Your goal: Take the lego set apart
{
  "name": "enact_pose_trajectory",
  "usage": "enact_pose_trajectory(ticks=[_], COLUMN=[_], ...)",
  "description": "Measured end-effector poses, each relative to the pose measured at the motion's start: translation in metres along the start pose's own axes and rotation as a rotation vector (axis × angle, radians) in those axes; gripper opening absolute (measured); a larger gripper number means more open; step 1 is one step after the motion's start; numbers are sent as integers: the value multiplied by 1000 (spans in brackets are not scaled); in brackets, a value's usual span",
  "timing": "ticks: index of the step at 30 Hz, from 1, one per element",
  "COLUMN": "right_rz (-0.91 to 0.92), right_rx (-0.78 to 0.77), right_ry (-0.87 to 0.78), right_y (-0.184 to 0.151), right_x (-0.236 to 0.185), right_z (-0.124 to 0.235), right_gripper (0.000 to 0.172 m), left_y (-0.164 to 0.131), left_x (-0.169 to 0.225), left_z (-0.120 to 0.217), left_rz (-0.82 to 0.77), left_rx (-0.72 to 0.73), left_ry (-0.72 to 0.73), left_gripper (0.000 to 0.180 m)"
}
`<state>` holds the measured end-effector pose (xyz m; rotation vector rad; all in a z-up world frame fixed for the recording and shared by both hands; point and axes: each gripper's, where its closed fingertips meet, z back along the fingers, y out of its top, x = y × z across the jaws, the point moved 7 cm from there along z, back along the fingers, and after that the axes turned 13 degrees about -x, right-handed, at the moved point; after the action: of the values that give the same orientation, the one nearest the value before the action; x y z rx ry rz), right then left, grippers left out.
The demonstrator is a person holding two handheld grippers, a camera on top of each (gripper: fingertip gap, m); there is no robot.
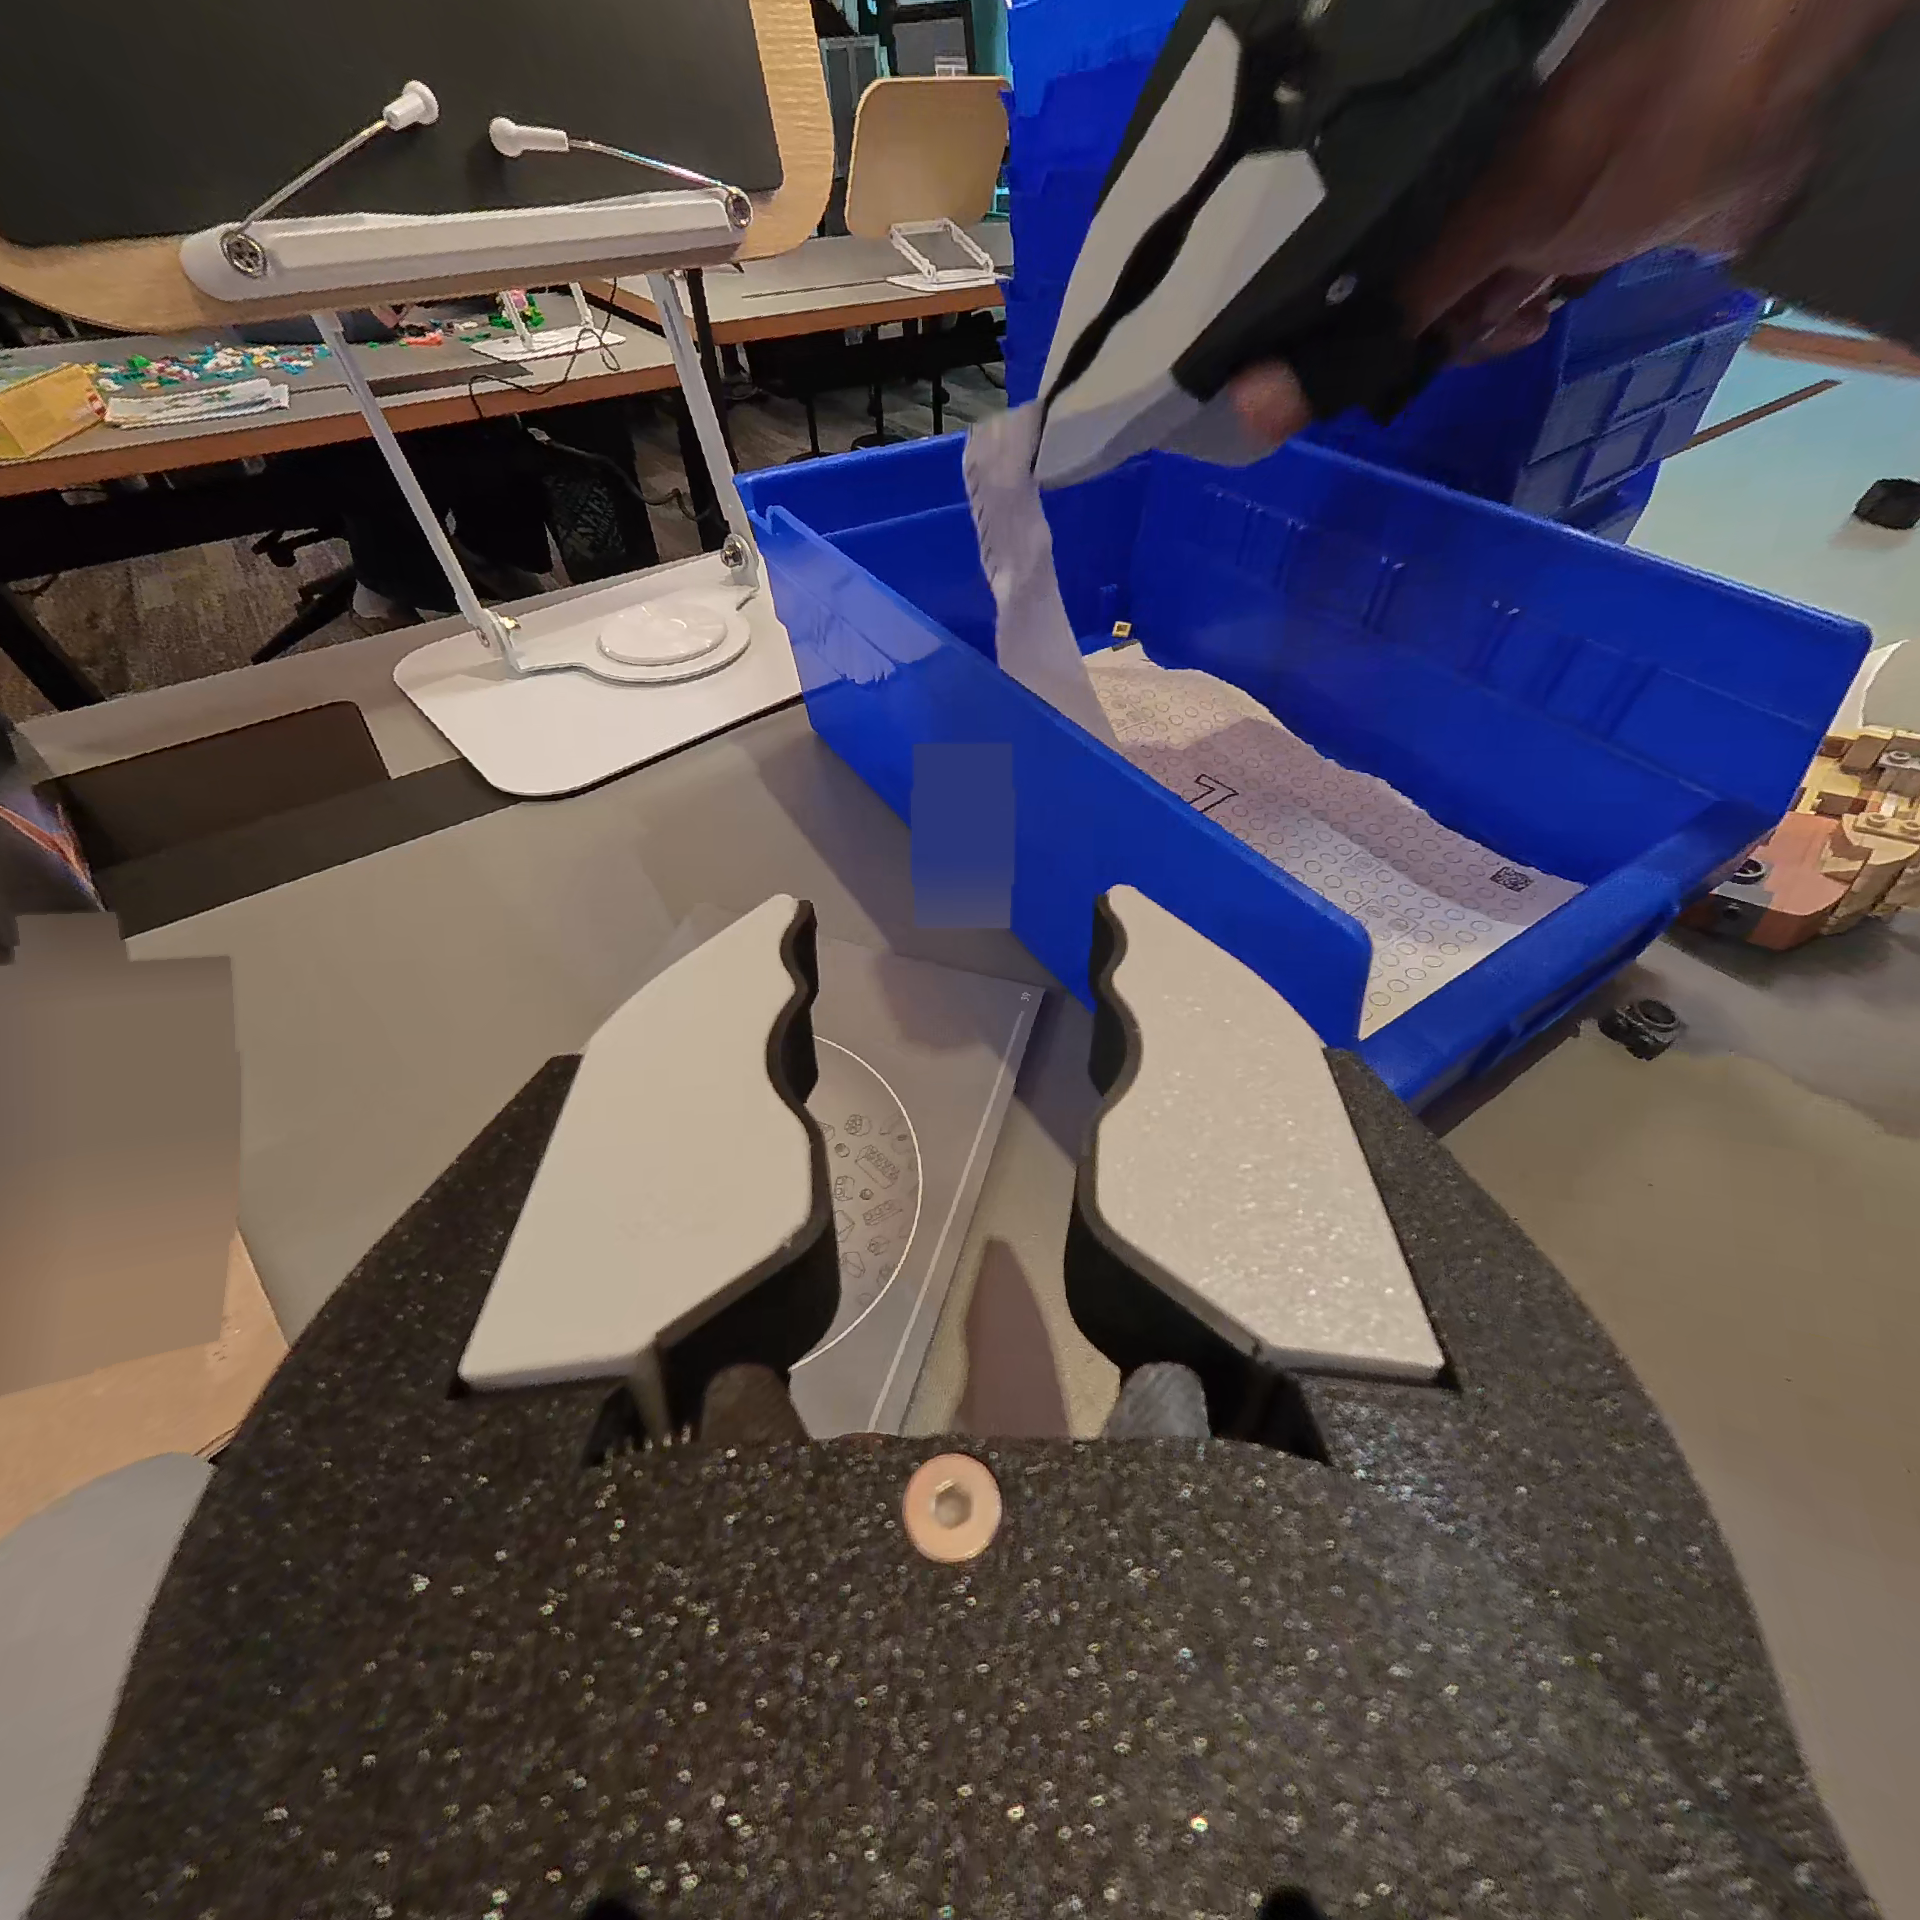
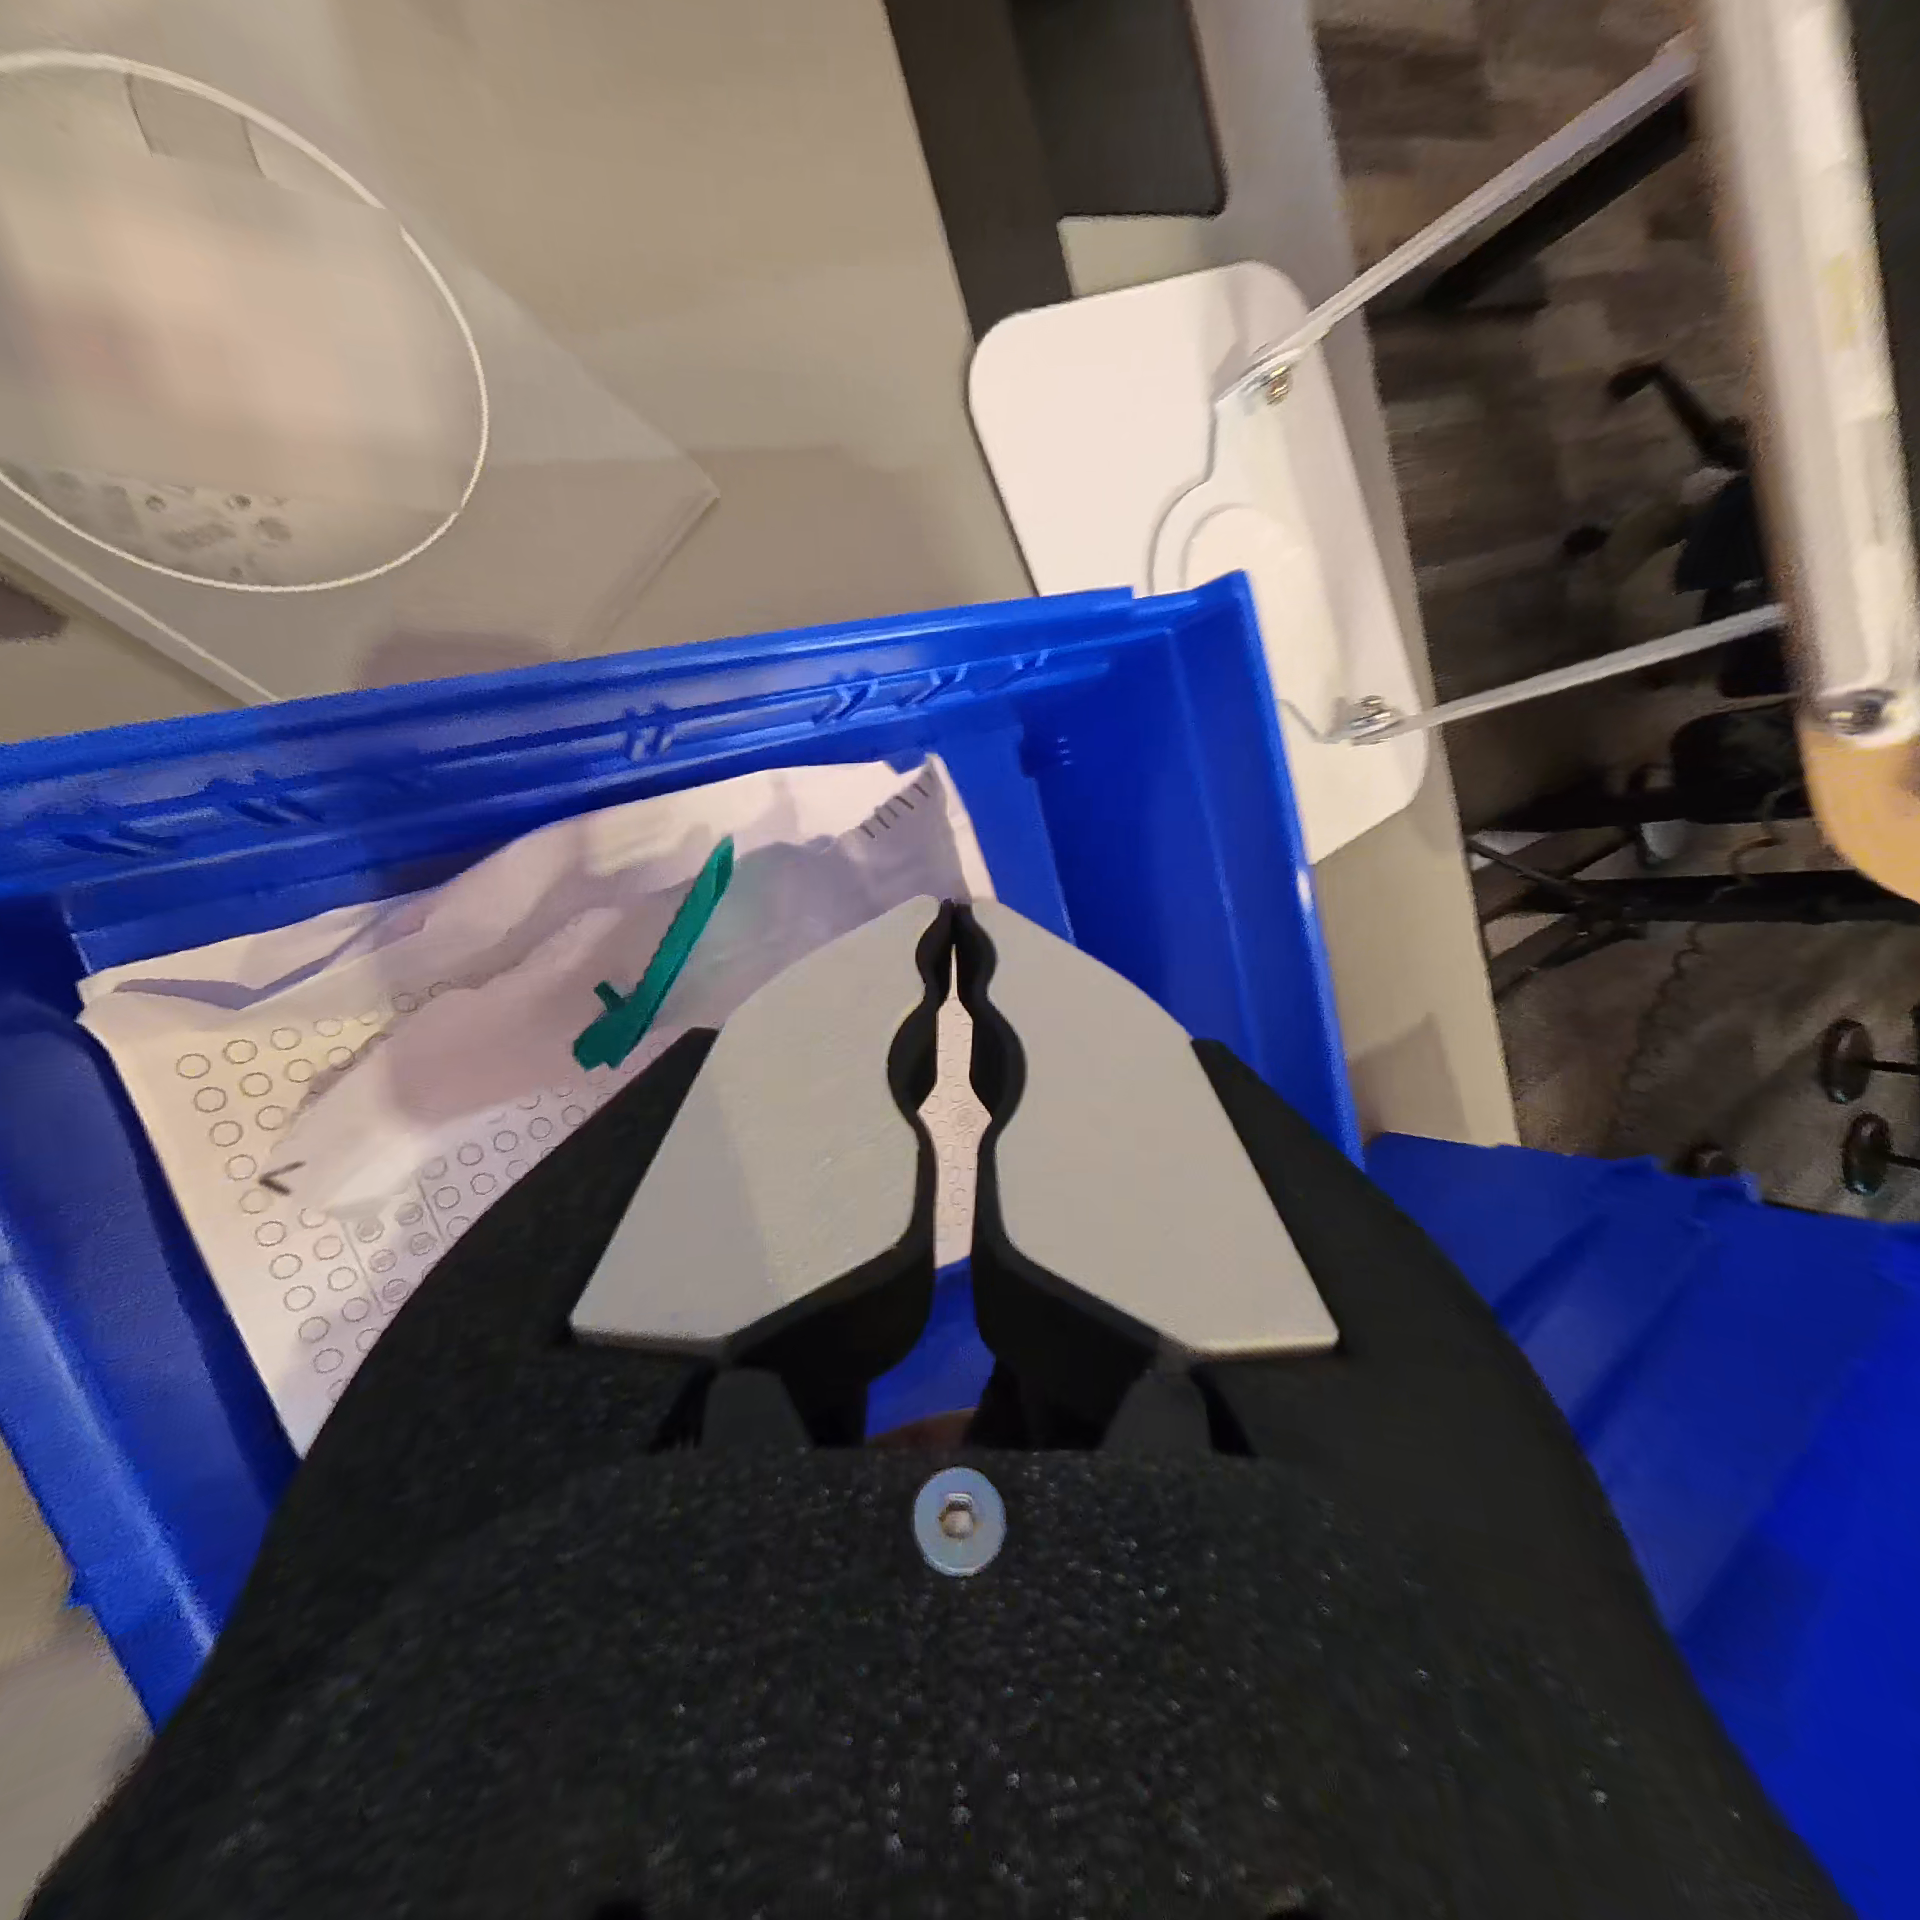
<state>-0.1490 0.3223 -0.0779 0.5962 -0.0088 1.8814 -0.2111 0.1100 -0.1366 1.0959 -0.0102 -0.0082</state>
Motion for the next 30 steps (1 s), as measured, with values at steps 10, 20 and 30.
enact_pose_trajectory(ticks=[10, 20, 30], right_rz=[-151, -144, -231], right_rx=[121, -12, -65], right_ry=[-341, -537, -154], right_y=[-6, -18, -26], right_x=[32, 37, -16], right_z=[43, 23, 6], right_gripper=[0, 5, 45], left_y=[-2, -1, 0], left_x=[0, 1, 1], left_z=[-1, -1, 0], left_rz=[-2, -6, -7], left_rx=[-5, -4, -1], left_ry=[6, 6, 3], left_gripper=[50, 50, 50])
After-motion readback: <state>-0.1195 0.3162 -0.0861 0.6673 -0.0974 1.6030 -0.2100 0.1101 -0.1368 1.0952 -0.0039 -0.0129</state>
